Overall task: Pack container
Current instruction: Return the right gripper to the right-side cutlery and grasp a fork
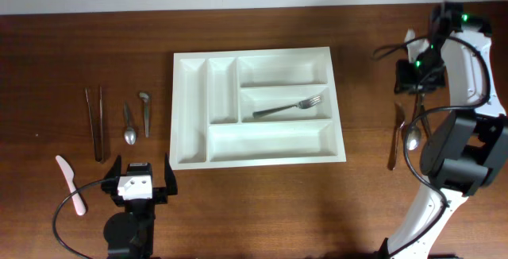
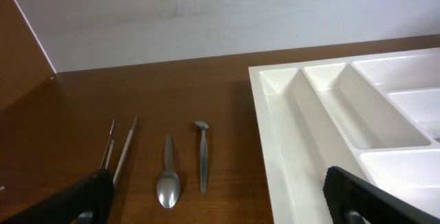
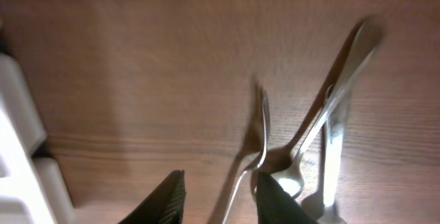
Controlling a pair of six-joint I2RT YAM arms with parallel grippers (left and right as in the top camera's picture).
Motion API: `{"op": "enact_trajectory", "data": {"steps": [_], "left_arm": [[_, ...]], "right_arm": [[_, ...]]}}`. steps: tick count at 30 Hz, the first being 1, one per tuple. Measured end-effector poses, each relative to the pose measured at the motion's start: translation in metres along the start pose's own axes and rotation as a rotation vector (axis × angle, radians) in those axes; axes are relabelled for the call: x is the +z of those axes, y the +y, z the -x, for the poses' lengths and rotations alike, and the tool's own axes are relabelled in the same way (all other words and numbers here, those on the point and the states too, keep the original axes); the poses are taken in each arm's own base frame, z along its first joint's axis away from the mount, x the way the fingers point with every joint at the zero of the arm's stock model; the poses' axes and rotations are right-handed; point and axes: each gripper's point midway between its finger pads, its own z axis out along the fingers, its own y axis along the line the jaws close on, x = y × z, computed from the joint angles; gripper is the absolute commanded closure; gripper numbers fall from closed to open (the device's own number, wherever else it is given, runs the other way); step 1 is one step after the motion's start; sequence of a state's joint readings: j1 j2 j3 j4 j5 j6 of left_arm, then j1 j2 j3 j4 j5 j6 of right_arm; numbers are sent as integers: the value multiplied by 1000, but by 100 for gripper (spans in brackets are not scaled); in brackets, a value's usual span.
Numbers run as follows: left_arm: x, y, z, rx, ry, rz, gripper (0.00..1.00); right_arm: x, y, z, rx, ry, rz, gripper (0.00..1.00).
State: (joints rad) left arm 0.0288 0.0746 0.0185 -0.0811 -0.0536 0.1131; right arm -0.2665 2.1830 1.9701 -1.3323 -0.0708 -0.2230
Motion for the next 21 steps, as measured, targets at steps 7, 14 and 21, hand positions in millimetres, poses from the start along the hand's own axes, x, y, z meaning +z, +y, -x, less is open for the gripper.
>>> {"op": "enact_trajectory", "data": {"steps": [7,14,21], "left_arm": [[0,0,0,0,0,0,1],[0,0,0,0,0,0,1],[0,0,0,0,0,0,1]], "right_arm": [[48,-7,-25,62,70,15,75],[75,-8,-28,82,54,11,76],[78,-9,-22,90,25,11,60]]}}
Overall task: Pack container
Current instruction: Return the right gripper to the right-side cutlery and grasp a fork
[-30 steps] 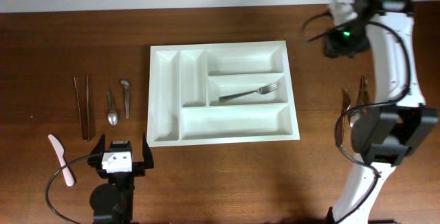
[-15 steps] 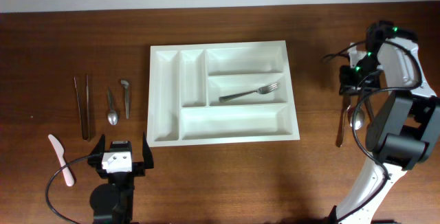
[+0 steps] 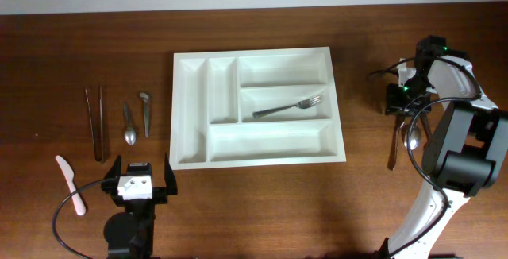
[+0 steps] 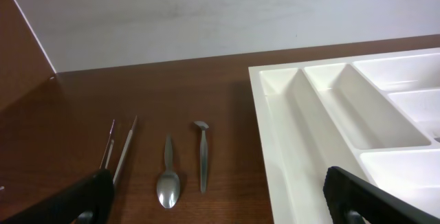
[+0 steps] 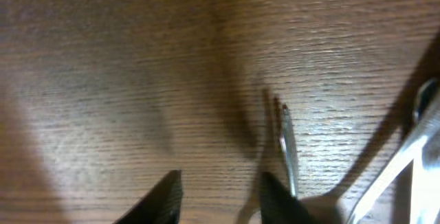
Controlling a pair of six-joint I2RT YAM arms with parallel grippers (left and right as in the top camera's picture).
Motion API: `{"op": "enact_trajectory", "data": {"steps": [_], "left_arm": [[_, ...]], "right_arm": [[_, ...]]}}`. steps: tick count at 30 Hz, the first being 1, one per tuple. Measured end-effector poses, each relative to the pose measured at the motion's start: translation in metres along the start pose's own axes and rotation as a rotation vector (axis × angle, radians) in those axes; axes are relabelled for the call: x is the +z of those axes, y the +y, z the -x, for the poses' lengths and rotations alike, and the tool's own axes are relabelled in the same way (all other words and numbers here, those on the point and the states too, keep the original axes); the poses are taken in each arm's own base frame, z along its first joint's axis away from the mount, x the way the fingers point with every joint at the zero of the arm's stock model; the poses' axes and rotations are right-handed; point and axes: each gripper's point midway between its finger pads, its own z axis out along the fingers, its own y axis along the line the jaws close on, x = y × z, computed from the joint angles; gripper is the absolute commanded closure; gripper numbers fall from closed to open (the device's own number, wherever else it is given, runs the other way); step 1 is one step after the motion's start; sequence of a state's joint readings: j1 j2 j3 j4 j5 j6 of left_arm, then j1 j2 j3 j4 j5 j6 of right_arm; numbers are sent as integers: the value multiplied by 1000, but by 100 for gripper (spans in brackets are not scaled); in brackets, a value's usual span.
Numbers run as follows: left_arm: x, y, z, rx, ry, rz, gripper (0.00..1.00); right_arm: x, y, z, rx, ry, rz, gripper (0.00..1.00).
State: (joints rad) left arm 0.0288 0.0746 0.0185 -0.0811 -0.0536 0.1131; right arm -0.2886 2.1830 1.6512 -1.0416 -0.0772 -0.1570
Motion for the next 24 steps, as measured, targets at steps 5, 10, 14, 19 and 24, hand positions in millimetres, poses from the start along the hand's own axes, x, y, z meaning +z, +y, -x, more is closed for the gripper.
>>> {"op": "enact_trajectory", "data": {"steps": [5,10,14,19,24], "left_arm": [[0,0,0,0,0,0,1],[0,0,0,0,0,0,1],[0,0,0,0,0,0,1],[0,0,0,0,0,0,1],[0,0,0,0,0,0,1]], "right_arm": [[-7,12,4,1,-12,68,60],[-35,15,20,-2,-54,79,67],[-52,10,32,-5,-94,52,69],[-52,-1,26,2,-65,-13,72],[-52,-13,25,11,-59,-83,78]]}}
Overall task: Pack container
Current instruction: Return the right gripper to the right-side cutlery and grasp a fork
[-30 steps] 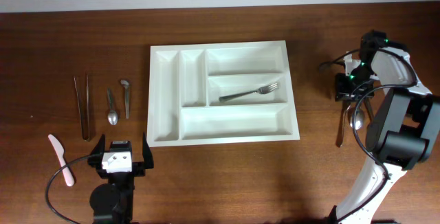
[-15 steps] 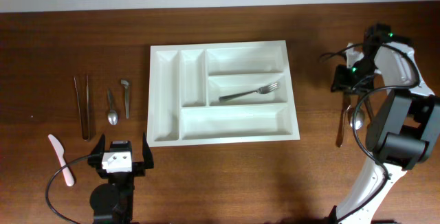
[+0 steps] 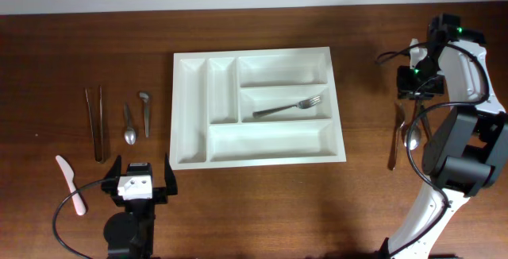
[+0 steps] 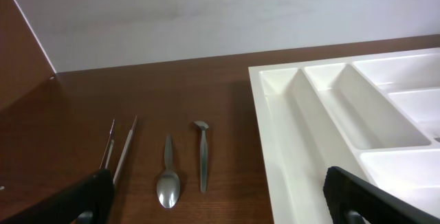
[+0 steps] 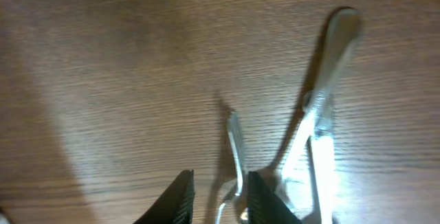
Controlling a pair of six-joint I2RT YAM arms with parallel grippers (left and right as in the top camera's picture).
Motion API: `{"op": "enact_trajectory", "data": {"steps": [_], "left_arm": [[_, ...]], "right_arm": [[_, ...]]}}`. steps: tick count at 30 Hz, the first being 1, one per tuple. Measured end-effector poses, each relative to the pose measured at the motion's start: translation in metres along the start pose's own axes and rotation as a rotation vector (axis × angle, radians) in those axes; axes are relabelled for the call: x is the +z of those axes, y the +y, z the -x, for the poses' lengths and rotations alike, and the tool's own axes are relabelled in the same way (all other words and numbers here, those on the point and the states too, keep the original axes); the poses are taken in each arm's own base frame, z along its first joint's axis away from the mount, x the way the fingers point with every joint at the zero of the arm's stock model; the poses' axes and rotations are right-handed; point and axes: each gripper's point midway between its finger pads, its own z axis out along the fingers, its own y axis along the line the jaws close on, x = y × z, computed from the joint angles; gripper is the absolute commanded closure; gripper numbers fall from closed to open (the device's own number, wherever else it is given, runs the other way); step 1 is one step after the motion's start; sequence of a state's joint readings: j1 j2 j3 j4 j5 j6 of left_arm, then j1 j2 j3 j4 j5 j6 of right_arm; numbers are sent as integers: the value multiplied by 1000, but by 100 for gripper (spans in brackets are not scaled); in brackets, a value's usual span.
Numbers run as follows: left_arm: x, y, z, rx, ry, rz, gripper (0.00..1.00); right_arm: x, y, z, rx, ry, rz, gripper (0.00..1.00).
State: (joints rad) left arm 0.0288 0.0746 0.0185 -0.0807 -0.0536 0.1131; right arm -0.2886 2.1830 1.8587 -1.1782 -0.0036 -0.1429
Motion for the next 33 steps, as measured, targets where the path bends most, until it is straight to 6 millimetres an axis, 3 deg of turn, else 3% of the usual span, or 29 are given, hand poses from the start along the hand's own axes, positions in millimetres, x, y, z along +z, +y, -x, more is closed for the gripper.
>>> {"op": "enact_trajectory", "data": {"steps": [10,19,33], "left_arm": [[0,0,0,0,0,0,1],[0,0,0,0,0,0,1],[0,0,0,0,0,0,1]], "right_arm": [[6,-17,-2,35,1,-43,83],[27,-14,-23,34,64,-35,78],[55,-12,-41,34,101,-32,80]]}}
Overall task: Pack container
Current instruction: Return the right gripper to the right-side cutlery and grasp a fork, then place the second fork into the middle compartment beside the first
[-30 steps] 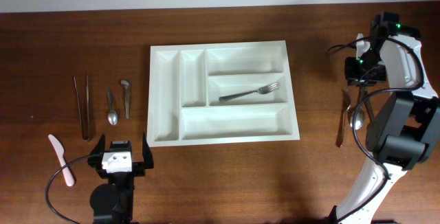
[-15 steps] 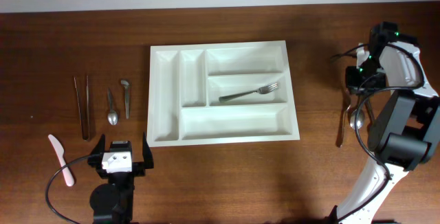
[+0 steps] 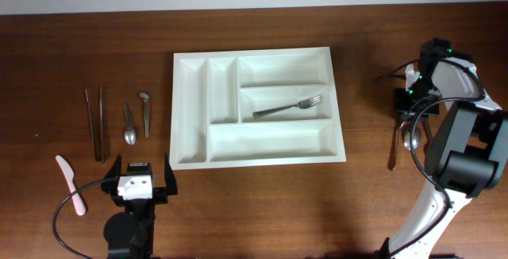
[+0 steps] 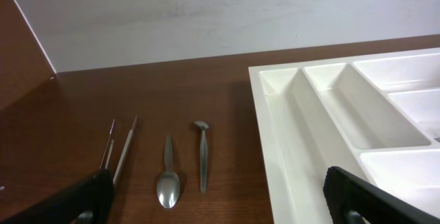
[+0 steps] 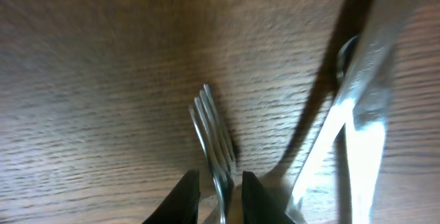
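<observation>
The white compartment tray [image 3: 270,141] lies mid-table, with one fork [image 3: 287,106] in its middle right slot. My right gripper [image 3: 408,105] is low over the cutlery at the table's right side. In the right wrist view its two fingertips [image 5: 187,198] stand close on either side of a metal fork [image 5: 213,141], tines pointing away. My right gripper [image 5: 218,200] is shut on that fork's neck. My left gripper [image 3: 143,181] stands open near the front left edge, and its jaws [image 4: 220,207] hold nothing.
Beside the gripped fork lie a spoon [image 3: 413,137] and a knife [image 3: 394,146]. Left of the tray are tweezers [image 3: 95,124], a spoon [image 3: 129,124], a small metal utensil [image 3: 145,113] and a pink plastic knife [image 3: 70,184].
My right gripper has moved nearer and lower onto the right-hand cutlery. Its fingers stand closer together, and the fork's tines fill more of the wrist view. The left arm has not moved.
My right gripper was over the far end of the right-hand cutlery, jaws a little apart. Then it was low beside the fork, then farther back and higher. Now it is down with its jaws narrowed round the fork. Tray and left arm are unchanged.
</observation>
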Controlling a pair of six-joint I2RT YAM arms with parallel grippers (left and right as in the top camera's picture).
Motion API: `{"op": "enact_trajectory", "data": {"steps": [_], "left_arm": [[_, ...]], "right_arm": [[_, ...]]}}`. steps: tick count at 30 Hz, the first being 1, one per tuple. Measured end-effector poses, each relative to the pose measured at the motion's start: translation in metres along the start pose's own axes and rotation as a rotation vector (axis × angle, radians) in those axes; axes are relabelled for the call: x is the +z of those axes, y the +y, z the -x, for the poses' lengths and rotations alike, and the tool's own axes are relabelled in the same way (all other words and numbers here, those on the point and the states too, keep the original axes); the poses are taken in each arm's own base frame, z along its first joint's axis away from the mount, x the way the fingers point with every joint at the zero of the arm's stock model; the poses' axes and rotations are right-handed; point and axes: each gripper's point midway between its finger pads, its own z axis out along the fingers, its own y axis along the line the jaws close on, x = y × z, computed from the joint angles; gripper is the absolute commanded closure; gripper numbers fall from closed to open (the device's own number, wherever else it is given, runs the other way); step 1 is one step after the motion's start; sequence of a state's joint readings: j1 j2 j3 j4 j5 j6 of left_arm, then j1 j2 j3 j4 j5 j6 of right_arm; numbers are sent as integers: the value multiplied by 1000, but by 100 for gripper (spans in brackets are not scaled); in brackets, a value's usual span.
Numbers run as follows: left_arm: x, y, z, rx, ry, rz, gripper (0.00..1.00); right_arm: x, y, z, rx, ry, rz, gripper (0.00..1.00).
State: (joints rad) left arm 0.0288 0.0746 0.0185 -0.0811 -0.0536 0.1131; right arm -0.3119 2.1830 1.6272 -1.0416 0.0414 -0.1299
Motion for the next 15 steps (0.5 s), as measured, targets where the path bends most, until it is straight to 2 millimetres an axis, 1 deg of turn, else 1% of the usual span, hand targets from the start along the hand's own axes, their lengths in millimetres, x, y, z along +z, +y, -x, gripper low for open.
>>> {"op": "enact_trajectory", "data": {"steps": [3,5,6,12,14,15], "left_arm": [[0,0,0,0,0,0,1],[0,0,0,0,0,0,1],[0,0,0,0,0,0,1],[0,0,0,0,0,0,1],[0,0,0,0,0,0,1],[0,0,0,0,0,0,1]], "right_arm": [[7,1,-4,0,8,1,83],[7,1,-4,0,1,1,91],[7,1,-4,-1,-2,0,96],[6,1,-1,0,-20,0,96],[3,3,4,1,-33,16,96],[-2,5,10,1,-50,28,96]]}}
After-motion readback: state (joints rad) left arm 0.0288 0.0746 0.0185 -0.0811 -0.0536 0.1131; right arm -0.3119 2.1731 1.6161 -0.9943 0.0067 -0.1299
